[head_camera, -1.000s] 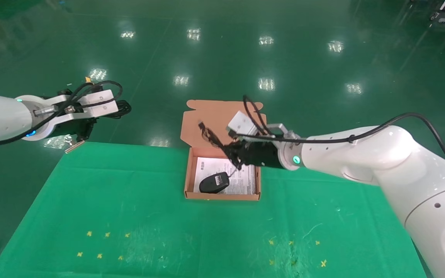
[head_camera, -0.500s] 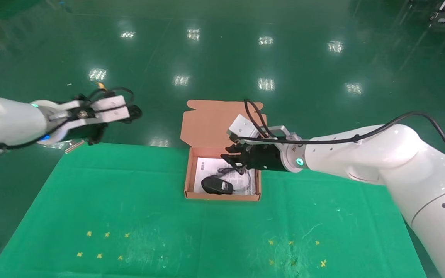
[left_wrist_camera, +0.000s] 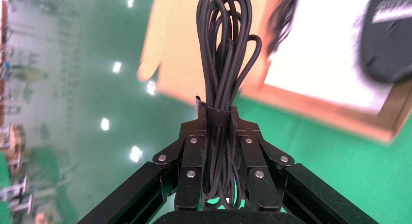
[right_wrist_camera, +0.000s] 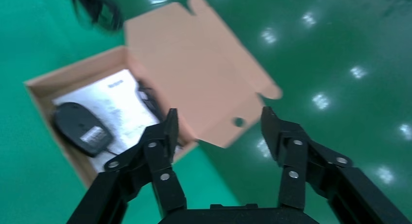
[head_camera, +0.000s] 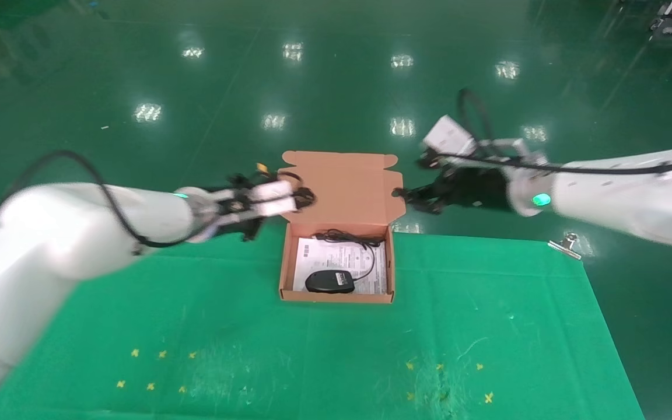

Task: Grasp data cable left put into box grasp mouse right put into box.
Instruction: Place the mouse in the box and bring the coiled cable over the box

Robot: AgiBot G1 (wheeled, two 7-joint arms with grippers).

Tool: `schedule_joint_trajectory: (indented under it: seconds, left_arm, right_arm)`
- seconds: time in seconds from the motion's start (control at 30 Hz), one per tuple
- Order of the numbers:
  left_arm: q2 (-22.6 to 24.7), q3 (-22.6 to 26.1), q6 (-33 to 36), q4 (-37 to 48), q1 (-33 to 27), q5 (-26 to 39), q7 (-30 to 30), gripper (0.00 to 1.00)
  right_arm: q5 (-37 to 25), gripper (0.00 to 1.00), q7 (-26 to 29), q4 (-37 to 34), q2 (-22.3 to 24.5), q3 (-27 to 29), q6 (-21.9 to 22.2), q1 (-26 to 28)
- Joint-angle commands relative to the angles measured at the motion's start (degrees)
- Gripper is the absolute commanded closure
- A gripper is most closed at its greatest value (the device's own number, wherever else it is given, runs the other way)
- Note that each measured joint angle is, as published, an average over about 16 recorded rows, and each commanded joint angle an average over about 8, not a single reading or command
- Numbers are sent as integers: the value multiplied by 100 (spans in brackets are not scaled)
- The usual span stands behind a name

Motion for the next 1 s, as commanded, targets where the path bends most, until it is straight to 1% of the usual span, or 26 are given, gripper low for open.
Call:
schedule_joint_trajectory:
  seconds: [0.03,0.13,0.3,0.47,0.6,0.73,0.87,1.0]
  left_arm:
    - [294,25,-358,475,-1,-225,360,100]
    - [463,185,-662,801,11,-722,835,100]
    - [513,581,-915,991,22,-1613,1429,100]
    - [521,976,-1024,1109,-4,-2346,1799,100]
    - [522,1242,-1070,1184,-52,-2812,2008,100]
    - [529,1425,-1102,1238,-102,-3117,2144,50]
    - [537,1513,-1127,1272,-125,-3250,2195,0]
    - [535,1520,-1132,1274,-131,-3255,2194,0]
  right_arm:
    - [-15,0,36,133,202,20,-16,52]
    - [-78,0,194,399,455,13,-59,101]
    - [-218,0,528,867,784,-32,-94,119]
    - [-375,0,869,1243,938,-98,-37,63]
    - [-484,0,1093,1456,1004,-142,21,21]
    - [-550,0,1224,1593,1052,-167,50,0]
    - [-576,0,1266,1656,1079,-176,59,-7]
    - [-583,0,1266,1658,1080,-179,63,-10]
